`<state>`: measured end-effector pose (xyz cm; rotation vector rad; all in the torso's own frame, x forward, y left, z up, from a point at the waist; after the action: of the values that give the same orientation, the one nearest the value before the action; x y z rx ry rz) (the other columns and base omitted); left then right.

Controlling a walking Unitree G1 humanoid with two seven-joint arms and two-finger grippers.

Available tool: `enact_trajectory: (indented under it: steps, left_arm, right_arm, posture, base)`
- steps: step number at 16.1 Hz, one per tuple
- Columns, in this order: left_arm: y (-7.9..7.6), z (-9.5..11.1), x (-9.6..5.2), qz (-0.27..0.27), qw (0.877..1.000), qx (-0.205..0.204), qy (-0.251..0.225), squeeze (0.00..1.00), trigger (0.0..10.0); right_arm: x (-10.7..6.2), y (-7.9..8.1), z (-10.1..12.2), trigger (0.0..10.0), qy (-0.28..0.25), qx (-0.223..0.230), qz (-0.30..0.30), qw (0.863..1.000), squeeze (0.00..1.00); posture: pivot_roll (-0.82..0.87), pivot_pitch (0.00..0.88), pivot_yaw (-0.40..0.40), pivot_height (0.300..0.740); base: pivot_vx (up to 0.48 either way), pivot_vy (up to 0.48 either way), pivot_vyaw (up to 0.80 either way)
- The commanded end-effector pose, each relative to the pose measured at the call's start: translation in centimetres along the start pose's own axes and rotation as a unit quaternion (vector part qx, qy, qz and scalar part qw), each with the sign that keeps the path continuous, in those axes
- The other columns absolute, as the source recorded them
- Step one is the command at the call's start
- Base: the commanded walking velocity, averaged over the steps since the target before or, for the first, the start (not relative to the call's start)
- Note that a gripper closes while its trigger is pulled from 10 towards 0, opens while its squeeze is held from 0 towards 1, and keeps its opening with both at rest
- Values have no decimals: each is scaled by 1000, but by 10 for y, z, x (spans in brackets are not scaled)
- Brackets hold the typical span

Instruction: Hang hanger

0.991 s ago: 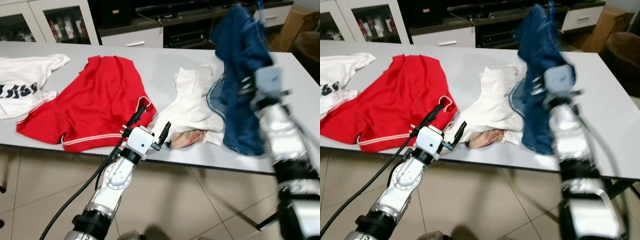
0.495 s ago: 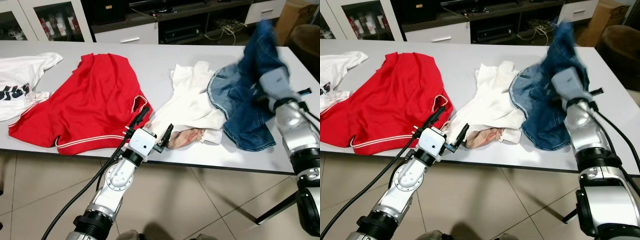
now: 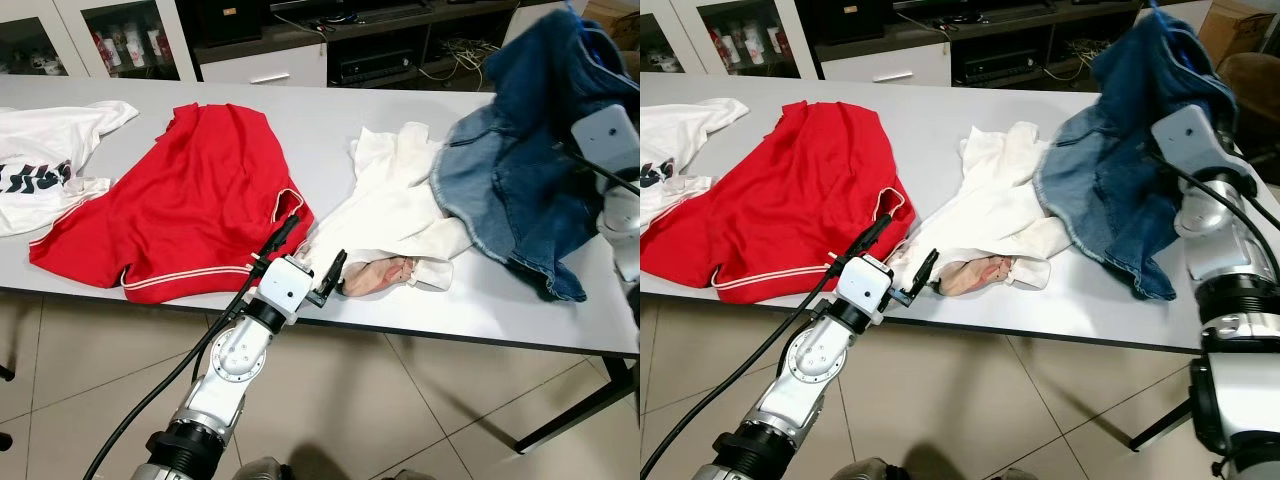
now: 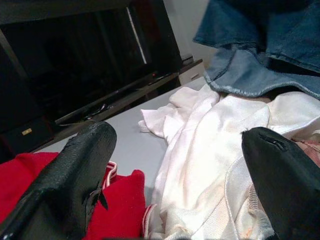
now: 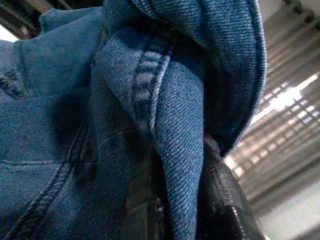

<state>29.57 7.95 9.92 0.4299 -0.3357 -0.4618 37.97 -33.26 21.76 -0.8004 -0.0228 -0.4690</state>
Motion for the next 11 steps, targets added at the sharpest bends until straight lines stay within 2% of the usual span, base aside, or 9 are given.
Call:
enact_trajectory:
  steps: [1, 3, 4, 9, 11]
  left_arm:
    - [-1, 0, -1, -8, 1000, 4, 2, 0, 10000]
    - [-1, 0, -2, -9, 1000, 4, 2, 0, 10000]
    - [-2, 0, -2, -11, 1000, 4, 2, 0, 10000]
    - [-1, -1, -2, -15, 1000, 6, 2, 0, 10000]
    - [-1, -1, -2, -16, 1000, 7, 2, 0, 10000]
  right_arm:
    - [7, -25, 11, 10000, -21, 3, -44, 999, 0]
    - [9, -36, 11, 10000, -23, -6, -63, 998, 0]
    - [11, -50, 9, 10000, -19, -16, -83, 996, 0]
    - [15, -94, 12, 10000, -27, -28, -152, 988, 0]
    - [16, -91, 27, 10000, -68, -28, -140, 987, 0]
  posture:
    - [-41, 0, 47, 740]
    - [-43, 0, 51, 740]
    - [-43, 0, 51, 740]
    - [-44, 0, 60, 740]
    - [-45, 0, 63, 740]
  base:
    - [0, 0, 0]
    - [0, 0, 0]
    - [0, 0, 0]
    - [0, 0, 0]
    - [0, 0, 0]
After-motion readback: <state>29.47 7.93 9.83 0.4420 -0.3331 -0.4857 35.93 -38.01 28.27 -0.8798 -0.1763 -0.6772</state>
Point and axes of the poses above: a point about 5 cm out from each wrist's last joint towards the gripper, its own x axis pointing out of the wrist towards the gripper, its own z axis along the axis of the wrist's last joint, y = z × x, the point moved 2 cm from there along x, pointing out of the wrist towards the gripper, and after that the axes turned 7 degrees about x, right-handed, at the moved point
